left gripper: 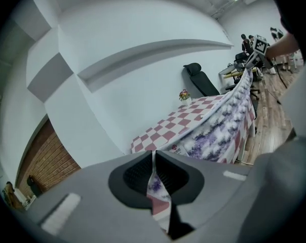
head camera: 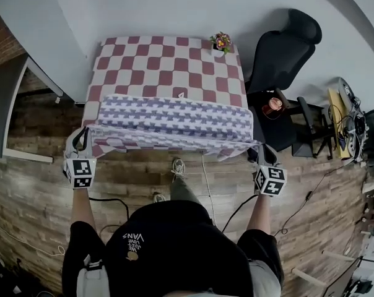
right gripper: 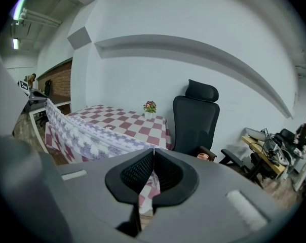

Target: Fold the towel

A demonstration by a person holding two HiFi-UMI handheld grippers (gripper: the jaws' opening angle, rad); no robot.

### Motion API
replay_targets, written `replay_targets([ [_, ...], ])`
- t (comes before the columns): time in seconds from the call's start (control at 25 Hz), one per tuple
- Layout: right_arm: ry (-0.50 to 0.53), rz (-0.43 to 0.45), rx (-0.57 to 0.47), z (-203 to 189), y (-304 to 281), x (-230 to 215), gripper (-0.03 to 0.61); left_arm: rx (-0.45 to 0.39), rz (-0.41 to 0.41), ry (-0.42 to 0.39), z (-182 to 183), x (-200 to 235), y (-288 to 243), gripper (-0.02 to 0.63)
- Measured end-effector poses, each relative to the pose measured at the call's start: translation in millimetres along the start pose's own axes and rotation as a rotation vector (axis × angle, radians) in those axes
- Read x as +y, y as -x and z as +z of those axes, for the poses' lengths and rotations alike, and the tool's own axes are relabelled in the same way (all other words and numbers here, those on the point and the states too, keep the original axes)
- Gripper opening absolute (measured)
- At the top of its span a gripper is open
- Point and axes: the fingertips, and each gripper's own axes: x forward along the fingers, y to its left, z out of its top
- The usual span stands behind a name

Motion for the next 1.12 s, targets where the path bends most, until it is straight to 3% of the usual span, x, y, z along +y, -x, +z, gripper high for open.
replay_targets([
  [0.2, 0.03, 0.007, 0.06, 18, -71, -14, 0.012, 0.071, -0.018, 0.002, 3, -6, -63, 0.021],
  [0.36, 0.097, 0.078, 0.136, 24, -129, -10, 0.012, 0.155, -0.002, 0.009, -2, -2, -106, 0.021],
  [0.52, 0.187, 0.162, 0.226, 19, -180, 1, 0.012, 0.24, -0.005, 0.018, -11, 1, -144, 0.021],
  [0.8, 0.272, 0.228, 0.351, -1, -246, 9, 0.014, 0.382, -0.066, -0.005, -38, -17, -191, 0.023],
  [0.96, 0.245, 0.171, 0.344, -1, -264, 0, 0.023, 0.417, -0.066, 0.0, -43, -21, -208, 0.023],
  [1.12, 0.152, 0.131, 0.3, 11, -263, -19, 0.128, 0.424, -0.035, 0.054, -41, -12, -213, 0.025],
])
